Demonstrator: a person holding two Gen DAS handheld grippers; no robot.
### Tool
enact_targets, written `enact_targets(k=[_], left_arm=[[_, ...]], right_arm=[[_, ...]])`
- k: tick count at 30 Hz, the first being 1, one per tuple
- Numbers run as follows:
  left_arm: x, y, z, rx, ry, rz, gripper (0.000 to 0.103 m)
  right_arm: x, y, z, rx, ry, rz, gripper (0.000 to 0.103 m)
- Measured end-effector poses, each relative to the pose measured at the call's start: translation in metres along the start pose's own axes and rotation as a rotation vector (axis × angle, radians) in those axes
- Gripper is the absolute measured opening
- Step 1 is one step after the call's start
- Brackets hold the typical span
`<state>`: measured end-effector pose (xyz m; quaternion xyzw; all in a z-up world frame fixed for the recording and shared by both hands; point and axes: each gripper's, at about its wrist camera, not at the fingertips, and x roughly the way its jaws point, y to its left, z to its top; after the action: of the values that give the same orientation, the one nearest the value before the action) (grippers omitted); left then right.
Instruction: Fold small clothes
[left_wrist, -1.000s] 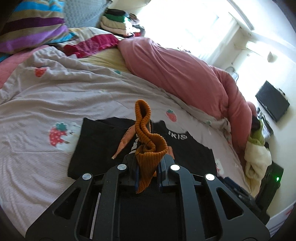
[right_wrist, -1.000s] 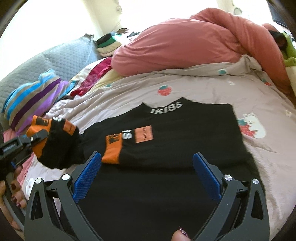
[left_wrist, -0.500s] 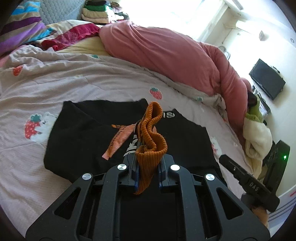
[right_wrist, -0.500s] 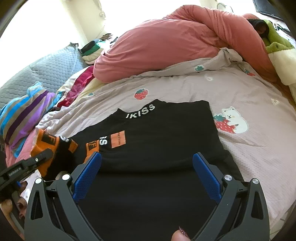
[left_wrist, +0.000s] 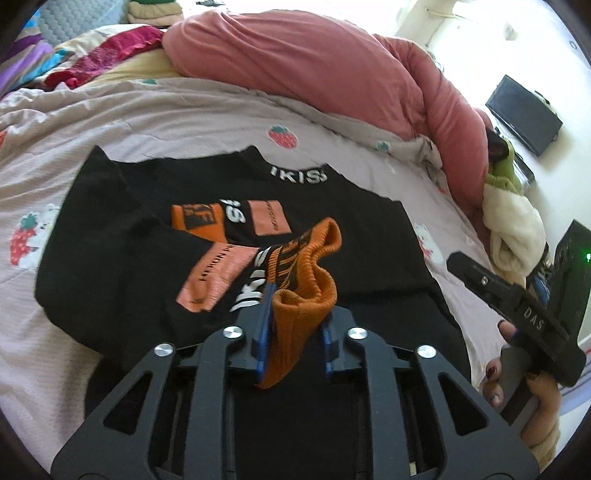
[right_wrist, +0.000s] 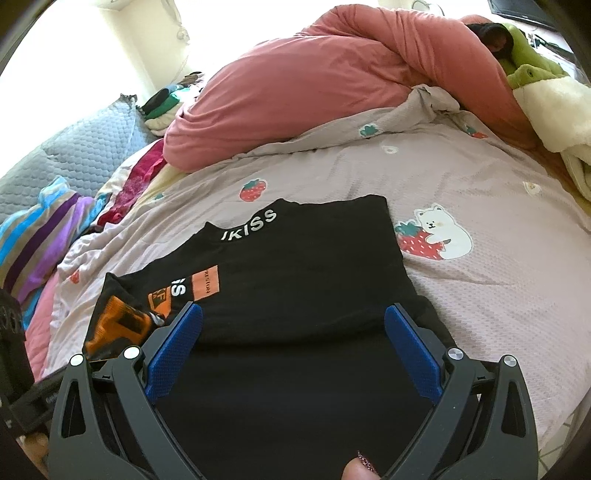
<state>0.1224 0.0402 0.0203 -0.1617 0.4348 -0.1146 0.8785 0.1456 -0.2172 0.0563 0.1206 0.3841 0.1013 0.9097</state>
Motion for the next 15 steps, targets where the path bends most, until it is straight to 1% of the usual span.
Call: enact_targets(k=[1, 2, 4, 5, 7, 8, 10, 12, 15], left_arm=[[0.002, -0.001, -0.001, 0.005, 0.007, -0.008, 0.021], [0.003, -0.002, -0.002, 0.008, 0.012, -0.015, 0.03], [0.004, -0.004, -0.004, 0.016, 0.022, -0.032, 0.042], [0.004, -0.005, -0.006, 0.021, 0.024, -0.036, 0.044], [0.001, -0.006, -0.007, 0.034, 0.022, -0.034, 0.046], [-0.002, -0.005, -0.007, 0.035, 0.017, -0.029, 0.05], [-0.006, 0.0, -0.007, 0.028, 0.002, -0.011, 0.052], [-0.011, 0.008, -0.004, 0.018, -0.014, 0.029, 0.055], [-0.019, 0.021, -0.002, 0.008, -0.039, 0.101, 0.065]], right_arm=[[0.001, 0.0, 0.0, 0.0, 0.002, 0.001, 0.098], [0.001, 0.0, 0.0, 0.001, 0.002, 0.001, 0.098], [0.002, 0.0, 0.0, 0.001, 0.004, 0.0, 0.098], [0.003, 0.0, -0.001, 0.001, 0.008, 0.002, 0.098], [0.006, 0.001, -0.002, 0.001, 0.015, 0.008, 0.098], [0.007, 0.002, -0.003, -0.001, 0.02, 0.015, 0.098], [0.012, 0.008, -0.008, -0.009, 0.038, 0.033, 0.098], [0.017, 0.017, -0.014, -0.028, 0.063, 0.055, 0.098], [0.026, 0.034, -0.028, -0.059, 0.118, 0.099, 0.098]])
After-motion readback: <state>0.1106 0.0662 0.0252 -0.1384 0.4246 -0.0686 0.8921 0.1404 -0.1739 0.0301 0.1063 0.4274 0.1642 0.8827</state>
